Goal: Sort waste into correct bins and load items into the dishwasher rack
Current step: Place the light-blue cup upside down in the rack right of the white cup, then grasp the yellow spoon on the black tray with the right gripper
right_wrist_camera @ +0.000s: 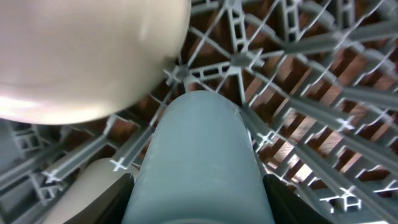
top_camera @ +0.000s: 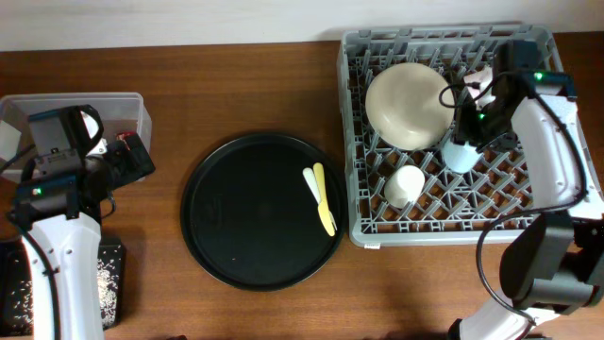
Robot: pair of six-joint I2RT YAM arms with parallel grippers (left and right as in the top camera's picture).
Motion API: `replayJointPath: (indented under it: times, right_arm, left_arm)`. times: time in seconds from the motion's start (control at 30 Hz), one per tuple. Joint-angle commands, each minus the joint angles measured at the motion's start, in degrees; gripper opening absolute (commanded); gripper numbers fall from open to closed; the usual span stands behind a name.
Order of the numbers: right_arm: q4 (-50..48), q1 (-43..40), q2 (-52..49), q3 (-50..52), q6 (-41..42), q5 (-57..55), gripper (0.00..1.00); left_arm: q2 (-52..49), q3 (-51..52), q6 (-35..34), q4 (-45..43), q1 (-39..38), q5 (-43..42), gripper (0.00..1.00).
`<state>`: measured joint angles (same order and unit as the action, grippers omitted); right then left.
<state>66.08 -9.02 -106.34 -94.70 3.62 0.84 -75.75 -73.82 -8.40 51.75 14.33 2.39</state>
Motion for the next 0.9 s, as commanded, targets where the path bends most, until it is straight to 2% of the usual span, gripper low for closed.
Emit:
replayJointPath:
  times: [0.0, 0.2, 0.3, 0.33, 0.37, 0.4, 0.43, 0.47, 0.53, 0.57, 0.63, 0.77, 0.8, 0.87]
  right_arm:
    - [-3.08, -0.04, 0.09, 5.03, -0.42, -1.09, 0.41]
    - [-3.21, -0.04, 0.09, 5.18, -0.42, -1.09, 0.43]
    - [-3.10, -0.04, 0.09, 5.18, -0.42, -1.11, 0.68]
    - [-2.86, -0.07, 0.11, 5.03, -0.46, -1.14, 0.85]
    - [-2.16, -0.07, 0.11, 4.33, -0.98, -1.11, 0.92]
    - [-0.04, -0.07, 0.11, 1.49, -1.33, -1.09, 0.94]
    - [2.25, -0.07, 0.11, -2.36, -1.33, -1.09, 0.94]
    - [8.76, 0.00, 0.11, -12.26, -1.31, -0.20, 0.94]
    - [18.14, 0.07, 0.13, -25.83, -1.38, 7.48, 0.92]
    - [24.28, 1.11, 0.17, -34.45, -1.73, 12.94, 0.88]
    - [30.27, 5.75, 0.28, -41.00, -1.75, 15.08, 0.88]
    - [30.95, 22.51, 0.09, -38.58, -1.68, 15.04, 0.84]
    - [30.51, 29.70, 0.09, -35.06, -1.68, 15.02, 0.84]
    - [29.00, 36.28, 0.11, -28.26, -1.66, 15.04, 0.79]
  left_arm:
    - [0.46, -0.48, 0.28, -0.02, 0.09, 0.02, 0.99]
    - [0.46, -0.48, 0.28, -0.02, 0.09, 0.02, 0.99]
    - [0.44, -0.48, 0.28, -0.02, 0.09, 0.02, 0.99]
    - [0.46, -0.48, 0.28, -0.02, 0.09, 0.02, 0.99]
    - [0.46, -0.48, 0.28, -0.02, 0.09, 0.02, 0.99]
    - [0.44, -0.48, 0.28, -0.02, 0.09, 0.02, 0.99]
    - [0.46, -0.48, 0.28, -0.02, 0.09, 0.02, 0.99]
    - [0.46, -0.48, 0.28, -0.02, 0.09, 0.02, 0.99]
    - [0.46, -0.48, 0.28, -0.02, 0.09, 0.02, 0.99]
    - [0.46, -0.48, 0.28, -0.02, 0.09, 0.02, 0.99]
    - [0.46, -0.48, 0.28, -0.02, 0.09, 0.02, 0.99]
    - [0.46, -0.48, 0.28, -0.02, 0.09, 0.02, 0.99]
    - [0.46, -0.48, 0.28, -0.02, 0.09, 0.02, 0.99]
    - [0.46, -0.48, 0.28, -0.02, 0.09, 0.02, 0.99]
